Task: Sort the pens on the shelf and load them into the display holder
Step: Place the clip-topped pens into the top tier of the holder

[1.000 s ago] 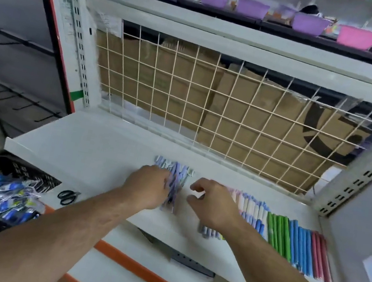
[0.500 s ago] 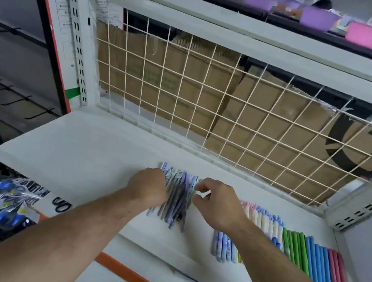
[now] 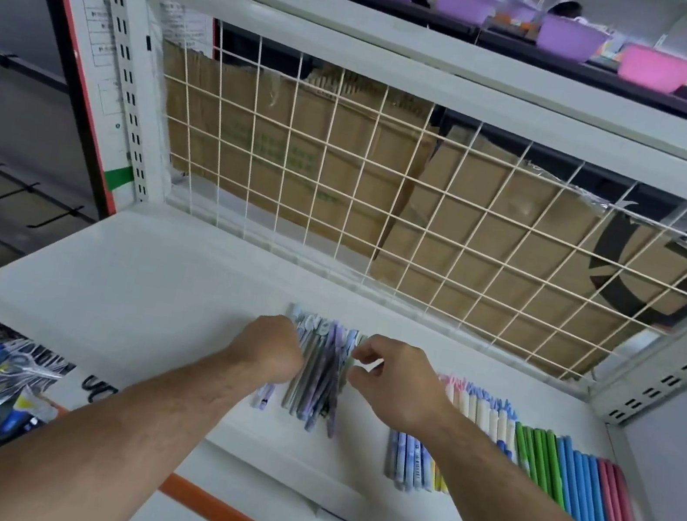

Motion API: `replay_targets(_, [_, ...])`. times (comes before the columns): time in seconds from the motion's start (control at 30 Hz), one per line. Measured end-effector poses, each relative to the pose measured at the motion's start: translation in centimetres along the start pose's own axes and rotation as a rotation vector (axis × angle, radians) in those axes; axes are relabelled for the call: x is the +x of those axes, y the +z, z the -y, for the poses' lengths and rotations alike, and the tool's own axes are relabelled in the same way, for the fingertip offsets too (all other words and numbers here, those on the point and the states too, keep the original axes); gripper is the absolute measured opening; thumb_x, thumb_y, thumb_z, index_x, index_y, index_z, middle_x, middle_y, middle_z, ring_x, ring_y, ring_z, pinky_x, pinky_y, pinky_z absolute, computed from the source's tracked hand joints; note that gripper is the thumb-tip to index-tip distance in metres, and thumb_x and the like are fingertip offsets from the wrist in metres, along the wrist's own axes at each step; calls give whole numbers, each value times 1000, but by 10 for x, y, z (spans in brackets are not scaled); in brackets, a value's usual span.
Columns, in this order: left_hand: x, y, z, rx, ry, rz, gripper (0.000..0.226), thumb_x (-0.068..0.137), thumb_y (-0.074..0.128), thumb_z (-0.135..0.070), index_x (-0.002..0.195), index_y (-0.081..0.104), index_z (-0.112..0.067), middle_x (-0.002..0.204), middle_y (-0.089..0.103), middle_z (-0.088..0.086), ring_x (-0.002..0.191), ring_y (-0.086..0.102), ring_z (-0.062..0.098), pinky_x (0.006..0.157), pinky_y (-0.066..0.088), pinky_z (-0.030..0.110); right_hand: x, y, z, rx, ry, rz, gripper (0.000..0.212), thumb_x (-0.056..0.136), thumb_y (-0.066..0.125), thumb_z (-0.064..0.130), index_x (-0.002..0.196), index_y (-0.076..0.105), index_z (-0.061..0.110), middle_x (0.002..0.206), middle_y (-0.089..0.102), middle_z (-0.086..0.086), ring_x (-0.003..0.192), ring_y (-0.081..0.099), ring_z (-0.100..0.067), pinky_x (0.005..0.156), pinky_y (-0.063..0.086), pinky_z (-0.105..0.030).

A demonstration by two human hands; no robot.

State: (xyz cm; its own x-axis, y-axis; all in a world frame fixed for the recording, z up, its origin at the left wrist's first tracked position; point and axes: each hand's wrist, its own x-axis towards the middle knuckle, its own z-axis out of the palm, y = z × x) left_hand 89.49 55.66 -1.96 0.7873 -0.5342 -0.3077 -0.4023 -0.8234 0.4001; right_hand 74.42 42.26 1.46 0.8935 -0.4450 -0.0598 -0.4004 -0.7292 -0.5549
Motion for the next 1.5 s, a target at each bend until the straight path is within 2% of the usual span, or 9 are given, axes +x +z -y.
replay_targets(0.17, [0,-8,4,-170,-64,-79,14,82,54,-11,69,51,-10,69,56,2,59,54,15,44,35,23,-2,0,0,31,-7,4,17,92,66,28,107,70,23,104,64,14,89,61,-7,79,48,-22])
replay_targets(0.3, [-5,-17,-8,-534,-6,-150,22,85,54,-17,73,64,-2,69,67,10,63,62,26,60,45,31,-5,-3,7,90,-6,4,11,92,67,29,98,71,21,96,69,12,84,64,-7,75,50,-24])
replay_targets(0.43, [-24,-19,-30,-952,80,-70,22,91,60,-15,70,60,-7,55,62,4,52,47,23,53,39,27,-13,-8,17,205,52,37,17,95,66,32,87,70,18,78,73,1,71,71,-15,55,49,-20])
replay_targets(0.57, [-39,-17,-55,-1155,111,51,16,92,63,-12,78,67,-6,72,73,10,49,49,18,46,40,23,-30,-15,22,279,100,72,17,96,65,28,88,70,13,81,76,-3,62,71,-12,51,51,-22])
replay_targets(0.73, [-56,-2,-89,-1237,157,139,11,92,63,-12,84,69,-7,71,72,6,43,49,9,43,41,20,-57,-32,10,398,193,11,11,95,61,15,87,65,7,73,75,-1,58,71,-15,49,51,-25])
replay_targets(1.03, [-93,31,-163,-1221,294,234,18,97,56,-17,90,69,-7,82,76,5,70,65,21,65,49,35,-109,-70,-41,513,247,-161,11,94,65,12,86,66,6,69,74,-6,51,66,-17,48,53,-30])
replay_targets(1.2, [-121,58,-218,-1234,365,276,24,101,52,-18,88,68,-5,78,73,7,61,65,21,50,51,30,-140,-102,-88,594,237,-251,20,92,73,17,84,65,0,67,72,-8,50,63,-18,46,50,-29])
replay_targets(1.33, [-146,85,-272,-1216,399,248,25,100,51,-17,84,68,-8,76,69,9,59,62,20,50,49,28,-168,-134,-129,632,215,-291,30,87,78,18,79,63,-6,59,67,-6,46,60,-19,45,50,-28])
replay_targets(1.5, [-180,109,-342,-1215,426,177,26,101,50,-18,82,66,-9,67,67,3,52,62,17,46,48,25,-202,-188,-181,596,145,-294,31,85,81,20,67,61,6,56,66,-4,48,62,-19,46,51,-27])
